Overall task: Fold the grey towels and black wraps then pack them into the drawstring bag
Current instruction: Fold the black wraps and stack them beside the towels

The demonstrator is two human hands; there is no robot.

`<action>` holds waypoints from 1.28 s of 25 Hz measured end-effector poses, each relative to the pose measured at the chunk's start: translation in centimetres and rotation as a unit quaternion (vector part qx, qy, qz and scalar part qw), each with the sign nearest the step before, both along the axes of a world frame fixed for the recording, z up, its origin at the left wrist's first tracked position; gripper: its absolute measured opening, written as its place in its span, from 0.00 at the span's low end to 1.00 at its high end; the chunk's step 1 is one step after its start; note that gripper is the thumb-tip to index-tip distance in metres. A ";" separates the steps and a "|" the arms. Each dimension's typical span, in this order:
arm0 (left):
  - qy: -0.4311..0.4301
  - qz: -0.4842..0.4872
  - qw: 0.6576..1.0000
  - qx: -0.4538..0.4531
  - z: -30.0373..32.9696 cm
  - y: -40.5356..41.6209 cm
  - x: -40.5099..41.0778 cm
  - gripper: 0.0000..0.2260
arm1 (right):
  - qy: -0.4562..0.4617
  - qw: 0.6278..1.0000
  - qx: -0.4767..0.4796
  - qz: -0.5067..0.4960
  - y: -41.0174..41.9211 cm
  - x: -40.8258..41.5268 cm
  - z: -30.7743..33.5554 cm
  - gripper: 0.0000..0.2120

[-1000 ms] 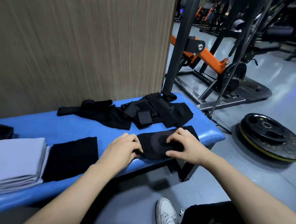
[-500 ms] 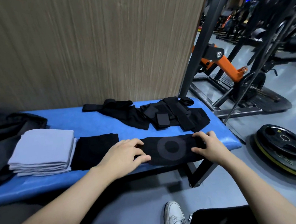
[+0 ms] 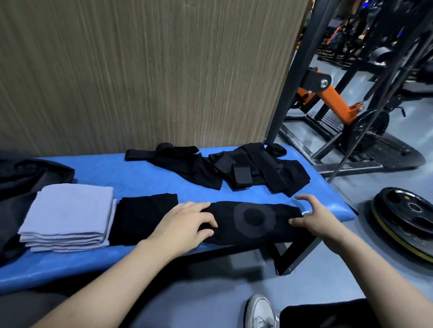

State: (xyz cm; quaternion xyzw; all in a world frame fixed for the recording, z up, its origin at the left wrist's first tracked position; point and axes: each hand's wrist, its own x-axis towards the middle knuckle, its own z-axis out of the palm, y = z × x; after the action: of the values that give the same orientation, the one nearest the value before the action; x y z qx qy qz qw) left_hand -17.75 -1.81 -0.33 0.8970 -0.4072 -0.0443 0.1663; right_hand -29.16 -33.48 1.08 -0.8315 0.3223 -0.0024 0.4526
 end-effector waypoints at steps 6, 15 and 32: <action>-0.010 0.009 1.000 0.002 -0.4 -0.1 0.5 0.16 | -0.054 0.987 0.151 -0.002 -2.2 -1.6 0.8 0.11; -0.012 0.017 0.999 0.032 -0.6 -0.5 1.1 0.29 | -0.085 0.996 0.028 0.017 -1.5 -1.2 1.0 0.17; -0.011 0.023 1.000 0.002 -0.5 0.0 3.1 0.28 | -0.118 0.992 0.051 0.018 0.1 1.4 1.5 0.14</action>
State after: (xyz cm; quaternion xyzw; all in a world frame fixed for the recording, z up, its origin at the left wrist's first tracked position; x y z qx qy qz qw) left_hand -14.63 -1.86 -0.86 0.9069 -0.3880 -0.0314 0.1615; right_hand -27.79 -33.35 2.63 -0.8070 0.2511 -0.0761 0.5291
